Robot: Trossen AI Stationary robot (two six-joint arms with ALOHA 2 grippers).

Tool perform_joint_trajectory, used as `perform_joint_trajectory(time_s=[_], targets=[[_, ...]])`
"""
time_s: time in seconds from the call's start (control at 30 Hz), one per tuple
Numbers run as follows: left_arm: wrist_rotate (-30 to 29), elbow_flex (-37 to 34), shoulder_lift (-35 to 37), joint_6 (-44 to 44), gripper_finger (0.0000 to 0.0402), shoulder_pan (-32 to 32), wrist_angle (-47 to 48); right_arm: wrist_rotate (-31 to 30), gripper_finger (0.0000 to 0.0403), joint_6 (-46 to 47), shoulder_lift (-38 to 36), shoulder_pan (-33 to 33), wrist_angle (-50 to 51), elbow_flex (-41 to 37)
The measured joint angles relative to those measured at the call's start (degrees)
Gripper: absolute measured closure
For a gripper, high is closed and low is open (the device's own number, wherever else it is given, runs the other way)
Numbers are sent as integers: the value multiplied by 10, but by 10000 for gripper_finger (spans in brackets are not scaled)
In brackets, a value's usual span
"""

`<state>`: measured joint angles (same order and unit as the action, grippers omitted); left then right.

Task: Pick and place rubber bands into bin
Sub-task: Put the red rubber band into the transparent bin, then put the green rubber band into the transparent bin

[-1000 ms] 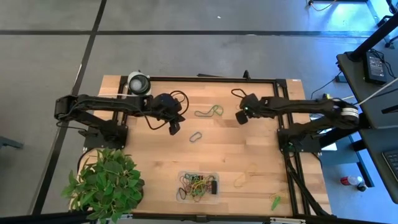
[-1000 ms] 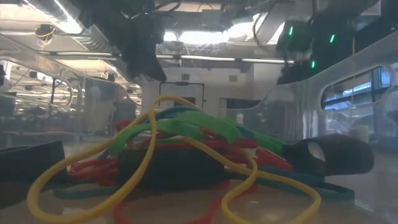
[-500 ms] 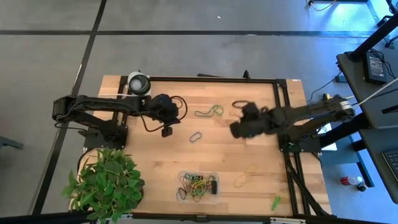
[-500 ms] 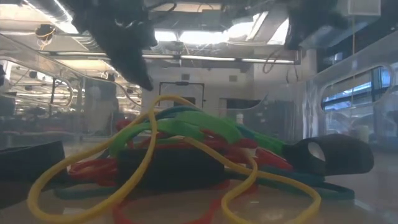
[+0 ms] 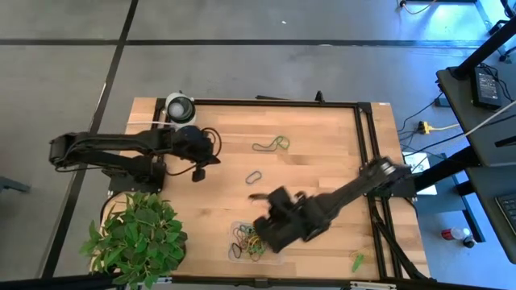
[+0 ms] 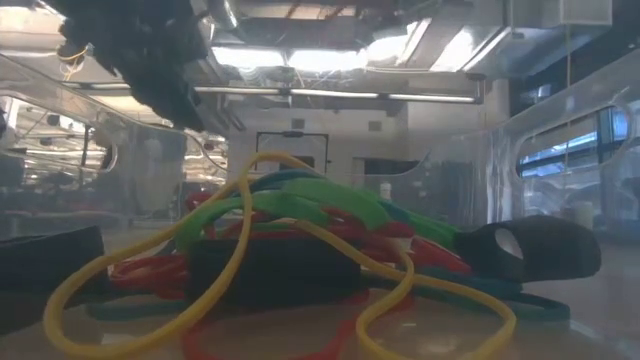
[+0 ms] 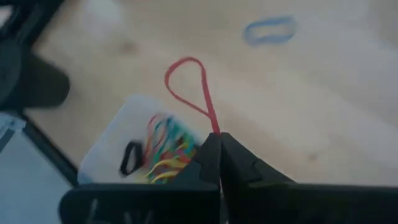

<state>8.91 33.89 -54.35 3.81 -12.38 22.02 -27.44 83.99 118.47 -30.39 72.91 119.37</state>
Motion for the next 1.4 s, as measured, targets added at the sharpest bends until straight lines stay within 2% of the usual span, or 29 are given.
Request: perform_joint_trajectory(time_s=[0.23,0.43,0.57,0.83,1.1,1.23,1.4], targets=[[0,0,26,-6,400,32,9,84,403,-1,133,-13,3,135],[-1,0,25,-15,400,70,11,150,403,-1,201,-14,7,153],[-2,0,25,-15,400,89,11,167,396,0,226,-14,1,153],[-3,0,25,-16,400,108,16,167,325,0,209,-11,-30,153],[-3,0,25,-23,400,120,23,180,243,2,161,-10,4,154],[-3,0,24,-31,400,120,23,209,242,32,144,-24,67,154],[-3,0,24,-31,400,120,23,283,260,97,138,-71,172,154]])
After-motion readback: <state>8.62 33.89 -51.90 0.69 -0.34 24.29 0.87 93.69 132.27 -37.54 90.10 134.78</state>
